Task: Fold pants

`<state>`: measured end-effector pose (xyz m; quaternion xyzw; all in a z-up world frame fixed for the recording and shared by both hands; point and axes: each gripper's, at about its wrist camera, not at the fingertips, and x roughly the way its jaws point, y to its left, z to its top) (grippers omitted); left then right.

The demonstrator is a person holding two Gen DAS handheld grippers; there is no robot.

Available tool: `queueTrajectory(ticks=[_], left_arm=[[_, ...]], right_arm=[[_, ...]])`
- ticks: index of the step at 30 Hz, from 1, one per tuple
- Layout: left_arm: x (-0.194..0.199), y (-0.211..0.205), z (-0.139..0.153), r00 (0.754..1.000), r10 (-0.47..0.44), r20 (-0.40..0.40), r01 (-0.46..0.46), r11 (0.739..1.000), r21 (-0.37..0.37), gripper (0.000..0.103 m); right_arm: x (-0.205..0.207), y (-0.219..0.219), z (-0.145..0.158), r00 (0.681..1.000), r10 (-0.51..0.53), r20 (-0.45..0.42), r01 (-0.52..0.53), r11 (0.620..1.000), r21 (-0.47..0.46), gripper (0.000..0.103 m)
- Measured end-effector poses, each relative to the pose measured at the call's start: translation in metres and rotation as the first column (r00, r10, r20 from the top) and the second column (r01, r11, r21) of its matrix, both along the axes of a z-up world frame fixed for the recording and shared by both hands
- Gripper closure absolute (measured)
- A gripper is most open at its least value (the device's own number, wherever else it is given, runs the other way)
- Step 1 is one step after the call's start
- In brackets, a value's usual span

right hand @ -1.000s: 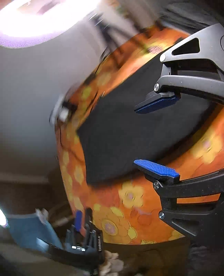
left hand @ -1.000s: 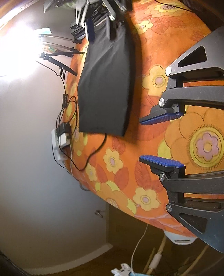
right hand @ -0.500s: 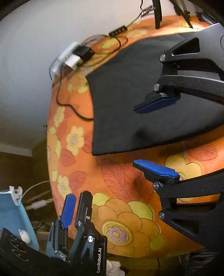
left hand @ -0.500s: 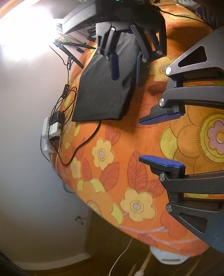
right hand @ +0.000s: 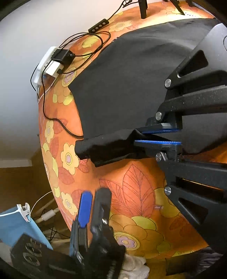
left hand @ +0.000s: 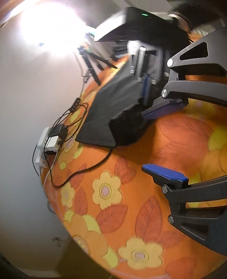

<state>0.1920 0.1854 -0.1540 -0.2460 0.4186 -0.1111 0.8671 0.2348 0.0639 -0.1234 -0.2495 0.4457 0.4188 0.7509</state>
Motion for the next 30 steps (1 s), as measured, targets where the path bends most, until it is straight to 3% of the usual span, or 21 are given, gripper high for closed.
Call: queueTrajectory(ticks=[7,11,15,17,20,22,24,28,29,30], left_arm=[[0.021,-0.007,-0.012,0.997,0.006,-0.074,-0.019,0.984,-0.18,0.05],[0.023,-0.015,-0.005,0.997,0.0,-0.075,-0.014,0.984,-0.175,0.05],[0.03,-0.027,-0.004,0.997,-0.007,-0.08,-0.004,0.991,-0.134,0.05],[0.031,-0.03,-0.007,0.996,-0.01,-0.09,-0.001,0.993,-0.121,0.05],[0.031,-0.032,-0.006,0.996,-0.002,-0.088,-0.006,0.996,-0.092,0.05],[0.03,-0.033,-0.003,0.997,-0.007,-0.079,0.001,0.997,-0.081,0.05],[0.031,-0.034,0.0,0.997,-0.007,-0.075,0.002,0.998,-0.061,0.05],[0.033,-0.039,0.006,0.997,-0.015,-0.077,0.014,1.0,-0.015,0.05],[0.032,-0.041,0.008,0.997,-0.017,-0.074,0.017,1.0,-0.005,0.05],[0.031,-0.042,0.011,0.997,-0.022,-0.068,0.023,1.0,0.01,0.05]], right_arm=[[0.006,-0.011,0.0,0.999,-0.017,-0.037,0.018,1.0,0.024,0.096],[0.009,-0.017,0.001,0.998,-0.035,-0.053,0.037,0.999,0.038,0.089],[0.009,-0.038,0.01,0.997,-0.069,-0.042,0.071,0.996,0.048,0.068],[0.007,-0.055,0.019,0.995,-0.086,-0.051,0.089,0.994,0.063,0.066],[-0.005,-0.089,0.034,0.994,-0.102,-0.049,0.106,0.991,0.076,0.054],[-0.02,-0.11,0.042,0.995,-0.095,-0.031,0.097,0.992,0.079,0.038],[-0.035,-0.121,0.044,0.997,-0.072,-0.021,0.074,0.995,0.071,0.035],[-0.057,-0.112,0.026,0.997,-0.006,0.074,0.01,0.998,-0.061,0.038],[-0.057,-0.109,0.021,0.996,-0.003,0.09,0.011,0.996,-0.086,0.044],[-0.055,-0.106,0.017,0.997,-0.003,0.082,0.011,0.995,-0.096,0.067]])
